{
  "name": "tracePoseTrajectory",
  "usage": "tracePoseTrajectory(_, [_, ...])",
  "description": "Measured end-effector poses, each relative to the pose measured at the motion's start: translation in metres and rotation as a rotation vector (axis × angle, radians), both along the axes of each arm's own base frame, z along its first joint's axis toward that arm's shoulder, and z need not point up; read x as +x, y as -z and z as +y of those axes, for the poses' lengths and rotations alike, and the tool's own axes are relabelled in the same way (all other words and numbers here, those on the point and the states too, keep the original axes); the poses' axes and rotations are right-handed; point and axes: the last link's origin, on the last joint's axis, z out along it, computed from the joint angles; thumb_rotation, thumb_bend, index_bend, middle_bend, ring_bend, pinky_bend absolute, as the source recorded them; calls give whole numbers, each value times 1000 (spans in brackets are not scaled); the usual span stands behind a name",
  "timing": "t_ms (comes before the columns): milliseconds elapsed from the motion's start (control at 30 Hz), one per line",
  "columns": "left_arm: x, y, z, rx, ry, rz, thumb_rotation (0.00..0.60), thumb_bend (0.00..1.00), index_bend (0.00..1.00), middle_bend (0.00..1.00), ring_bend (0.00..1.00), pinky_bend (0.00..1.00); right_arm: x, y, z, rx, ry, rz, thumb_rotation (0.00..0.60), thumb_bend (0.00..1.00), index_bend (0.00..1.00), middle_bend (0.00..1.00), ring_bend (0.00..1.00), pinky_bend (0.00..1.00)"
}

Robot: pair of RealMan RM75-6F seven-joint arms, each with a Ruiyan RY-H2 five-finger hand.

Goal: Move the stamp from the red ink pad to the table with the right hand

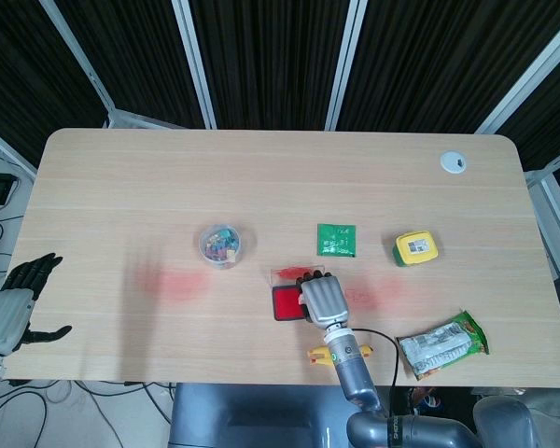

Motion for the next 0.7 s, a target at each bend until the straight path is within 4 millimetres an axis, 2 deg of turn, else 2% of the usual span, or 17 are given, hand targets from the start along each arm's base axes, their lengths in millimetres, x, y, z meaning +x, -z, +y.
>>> tracePoseTrajectory(700, [1, 0, -1, -2, 2, -1, 600, 0, 0, 0, 0, 0, -4, -1, 0, -3, 14, 7, 600, 417, 490, 403, 347, 458])
